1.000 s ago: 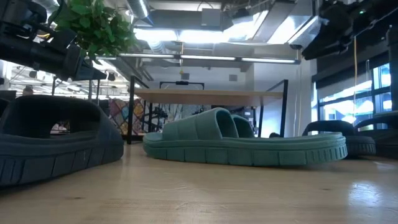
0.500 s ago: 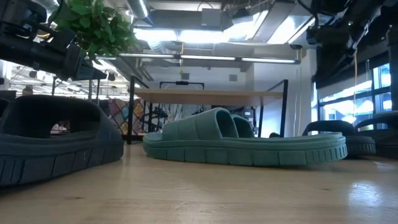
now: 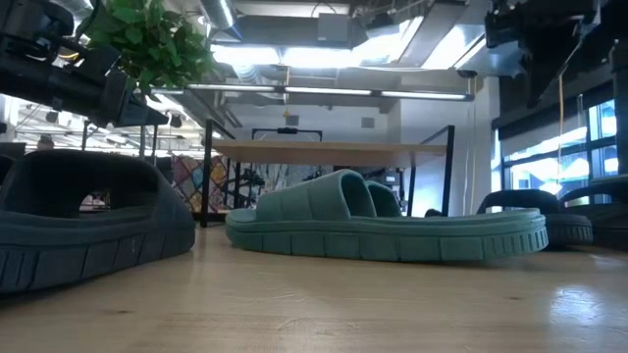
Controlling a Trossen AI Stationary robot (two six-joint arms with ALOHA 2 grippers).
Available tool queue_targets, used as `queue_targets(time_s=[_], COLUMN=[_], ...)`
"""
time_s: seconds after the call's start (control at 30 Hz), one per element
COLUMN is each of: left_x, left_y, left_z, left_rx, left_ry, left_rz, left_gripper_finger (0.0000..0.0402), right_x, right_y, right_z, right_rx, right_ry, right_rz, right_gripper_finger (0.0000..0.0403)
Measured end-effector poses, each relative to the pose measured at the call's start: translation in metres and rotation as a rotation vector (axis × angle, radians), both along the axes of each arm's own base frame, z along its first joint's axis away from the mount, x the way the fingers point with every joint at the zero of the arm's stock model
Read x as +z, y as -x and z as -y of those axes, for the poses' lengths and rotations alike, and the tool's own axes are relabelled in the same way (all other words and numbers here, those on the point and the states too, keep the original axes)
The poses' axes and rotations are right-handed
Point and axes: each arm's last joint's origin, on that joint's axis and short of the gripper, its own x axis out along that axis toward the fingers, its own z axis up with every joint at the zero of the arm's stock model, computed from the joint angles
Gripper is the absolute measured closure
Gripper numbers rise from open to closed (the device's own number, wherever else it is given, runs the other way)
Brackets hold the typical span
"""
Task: Pick and place slides into the shelf
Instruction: Put the black slide on the shelf
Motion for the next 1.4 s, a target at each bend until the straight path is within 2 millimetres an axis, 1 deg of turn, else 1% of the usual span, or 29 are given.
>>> queue_targets(time_s=[0.23,0.43,0.6,1.27,1.33,1.4], left_x=[0.000,0.000,0.000,0.000,0.000,0.000], left_y=[0.000,0.000,0.000,0.000,0.000,0.000], left_z=[0.000,0.000,0.000,0.000,0.000,0.000], left_rx=[0.000,0.000,0.000,0.000,0.000,0.000], left_ry=[0.000,0.000,0.000,-0.001,-0.001,-0.001], left_rz=[-0.001,-0.001,-0.001,-0.001,-0.001,-0.001], left_gripper_finger=[0.0401,0.0401,0.0401,0.0401,0.0401,0.0401], right_x=[-0.013,-0.025,-0.029,-0.030,-0.030,-0.030], right_y=[-0.016,-0.029,-0.034,-0.035,-0.035,-0.036], right_z=[-0.019,-0.030,-0.036,-0.037,-0.037,-0.037], right_rx=[-0.047,-0.047,-0.026,-0.055,-0.010,0.071], right_ry=[-0.041,-0.037,-0.043,-0.083,-0.080,-0.072], right_rz=[-0.213,-0.301,-0.317,-0.305,-0.309,-0.307], right_gripper_finger=[0.0252,0.0259,0.0259,0.0260,0.0260,0.0260])
